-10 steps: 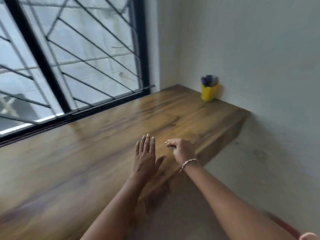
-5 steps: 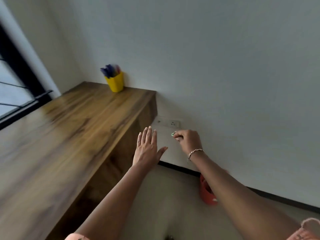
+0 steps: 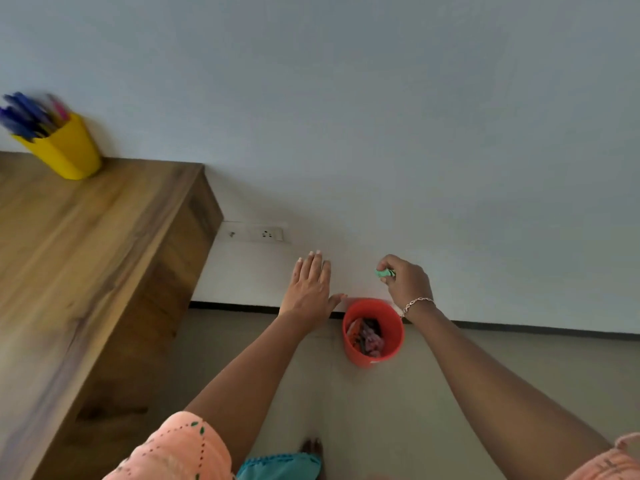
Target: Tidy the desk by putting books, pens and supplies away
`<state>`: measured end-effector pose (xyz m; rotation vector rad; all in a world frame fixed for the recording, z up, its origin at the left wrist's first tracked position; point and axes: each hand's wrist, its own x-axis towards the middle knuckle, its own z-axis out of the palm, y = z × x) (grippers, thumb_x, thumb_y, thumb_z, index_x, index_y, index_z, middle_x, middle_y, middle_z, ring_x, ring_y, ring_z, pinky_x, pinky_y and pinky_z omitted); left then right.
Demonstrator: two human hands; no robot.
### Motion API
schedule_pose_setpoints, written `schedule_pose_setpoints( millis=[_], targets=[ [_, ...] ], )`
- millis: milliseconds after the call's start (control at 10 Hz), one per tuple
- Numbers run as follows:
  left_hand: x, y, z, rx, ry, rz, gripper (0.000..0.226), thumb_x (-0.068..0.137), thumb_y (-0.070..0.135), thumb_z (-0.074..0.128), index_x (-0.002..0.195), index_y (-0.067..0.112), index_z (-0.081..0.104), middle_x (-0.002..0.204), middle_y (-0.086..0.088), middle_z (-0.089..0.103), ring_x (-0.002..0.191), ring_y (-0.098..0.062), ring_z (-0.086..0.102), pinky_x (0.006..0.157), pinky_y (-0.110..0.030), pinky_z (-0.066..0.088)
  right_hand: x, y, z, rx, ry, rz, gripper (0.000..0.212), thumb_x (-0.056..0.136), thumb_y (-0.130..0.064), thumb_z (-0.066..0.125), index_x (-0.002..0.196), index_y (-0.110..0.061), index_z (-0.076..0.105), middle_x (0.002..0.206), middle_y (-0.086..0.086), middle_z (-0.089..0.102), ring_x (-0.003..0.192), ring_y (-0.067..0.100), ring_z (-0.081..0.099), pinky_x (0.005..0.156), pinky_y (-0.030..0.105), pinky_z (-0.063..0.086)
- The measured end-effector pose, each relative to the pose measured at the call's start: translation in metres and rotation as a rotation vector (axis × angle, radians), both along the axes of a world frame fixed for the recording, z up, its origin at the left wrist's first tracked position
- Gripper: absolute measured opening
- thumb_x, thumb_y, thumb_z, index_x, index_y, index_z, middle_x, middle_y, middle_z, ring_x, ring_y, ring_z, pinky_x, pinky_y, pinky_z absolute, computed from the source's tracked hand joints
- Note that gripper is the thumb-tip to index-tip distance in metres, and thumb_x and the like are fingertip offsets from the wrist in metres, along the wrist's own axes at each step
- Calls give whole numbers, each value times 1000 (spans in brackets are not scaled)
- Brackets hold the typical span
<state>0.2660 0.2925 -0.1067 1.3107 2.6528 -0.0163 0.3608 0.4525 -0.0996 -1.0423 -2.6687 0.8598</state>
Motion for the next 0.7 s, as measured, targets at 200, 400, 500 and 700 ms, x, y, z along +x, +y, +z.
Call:
schedule_pose_setpoints(
  millis=[200,400,500,700],
  targets=[
    [-14,40,-19,-75,-57,-63,75,97,52,23,149,2,2,157,-18,-5,146,-28,-10,119,-39,-8,0,46,-38,-63,-135,-56,23,82,-1,59,100,-13,63,104,6,70,97,29,63,81,31,48],
    [-19,69,-25,-115,-29,-78,73,98,50,26,148,2,5,157,-19,0,146,-30,-6,117,-38,-8,-13,86,-65,-145,-230,-53,23,82,-4,60,102,-14,65,105,12,68,97,30,61,81,31,47],
    [-21,81,-26,-127,-36,-75,73,98,50,27,148,2,6,157,-18,1,146,-30,-5,117,-38,-8,-18,103,-74,-208,-288,-32,29,83,-7,62,111,-13,62,114,12,65,105,28,59,88,30,44],
    [-20,107,-28,-131,-36,-61,72,98,50,25,148,2,5,157,-19,-1,146,-30,-6,117,-39,-8,-24,129,-81,-138,-324,9,34,89,-14,57,123,-11,55,125,13,58,119,31,50,97,34,40]
  ],
)
